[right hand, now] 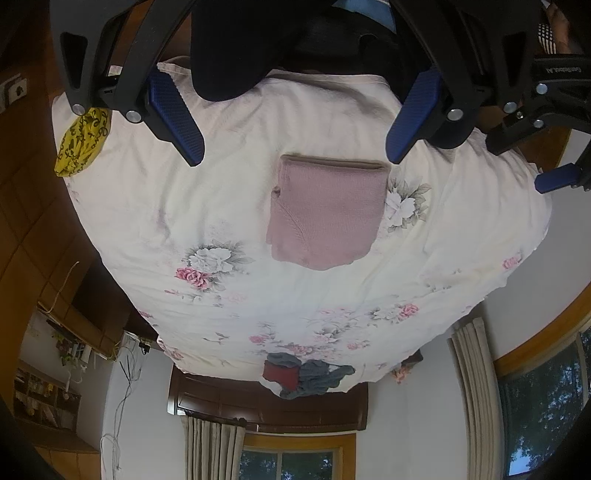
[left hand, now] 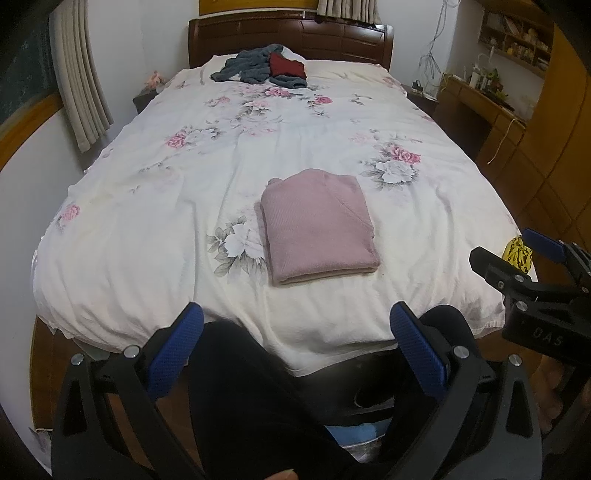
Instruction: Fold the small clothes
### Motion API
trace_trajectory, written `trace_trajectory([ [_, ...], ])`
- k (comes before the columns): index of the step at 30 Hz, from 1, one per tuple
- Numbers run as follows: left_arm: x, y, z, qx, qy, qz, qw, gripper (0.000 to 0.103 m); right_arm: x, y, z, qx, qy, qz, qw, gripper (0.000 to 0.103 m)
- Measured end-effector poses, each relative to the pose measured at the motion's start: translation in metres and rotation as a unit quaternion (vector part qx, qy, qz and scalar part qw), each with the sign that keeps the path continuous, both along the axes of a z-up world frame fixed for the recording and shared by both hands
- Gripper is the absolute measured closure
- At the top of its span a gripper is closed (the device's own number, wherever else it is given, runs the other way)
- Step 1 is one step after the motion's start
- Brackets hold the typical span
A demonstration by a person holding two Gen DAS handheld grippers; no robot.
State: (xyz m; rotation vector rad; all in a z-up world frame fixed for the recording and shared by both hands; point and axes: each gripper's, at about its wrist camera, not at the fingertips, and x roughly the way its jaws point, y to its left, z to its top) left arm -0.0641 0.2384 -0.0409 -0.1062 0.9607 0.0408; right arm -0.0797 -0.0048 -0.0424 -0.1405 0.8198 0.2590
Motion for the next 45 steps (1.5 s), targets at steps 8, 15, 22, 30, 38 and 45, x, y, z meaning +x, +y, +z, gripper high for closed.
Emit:
trace_trajectory([
  [8, -0.0006, -0.0006, 0.0000, 0.001, 0.002, 0.002, 1.0000, 0.003, 0.0032, -0.0003, 0.0005, -0.001, 0.002, 0.003, 1.000, 0.004],
  [15, -0.0020, -0.0016, 0.0005, 0.002, 0.000, 0.002, 1.0000, 0.003, 0.0051, -0.0002, 0.0017, 0.000, -0.001, 0.006, 1.000, 0.004],
  [22, -0.0032, -0.0029, 0.0010, 0.002, -0.003, 0.002, 1.0000, 0.003, 0.0051, -0.0018, 0.0012, -0.001, -0.001, 0.005, 1.000, 0.004],
  [30, -0.0074, -0.0073, 0.0002, 0.003, -0.002, 0.001, 1.0000, 0.003, 0.0025, -0.0027, 0.0044, -0.001, -0.006, 0.004, 1.000, 0.004],
  [38, -0.0074, -0.0070, -0.0003, 0.003, -0.002, 0.001, 1.0000, 0.003, 0.0037, -0.0018, 0.0053, -0.001, -0.005, 0.007, 1.000, 0.004],
  [45, -0.0084, -0.0063, -0.0008, 0.004, -0.002, 0.001, 1.0000, 0.003, 0.0049, -0.0003, 0.0051, -0.003, -0.005, 0.010, 1.000, 0.004],
])
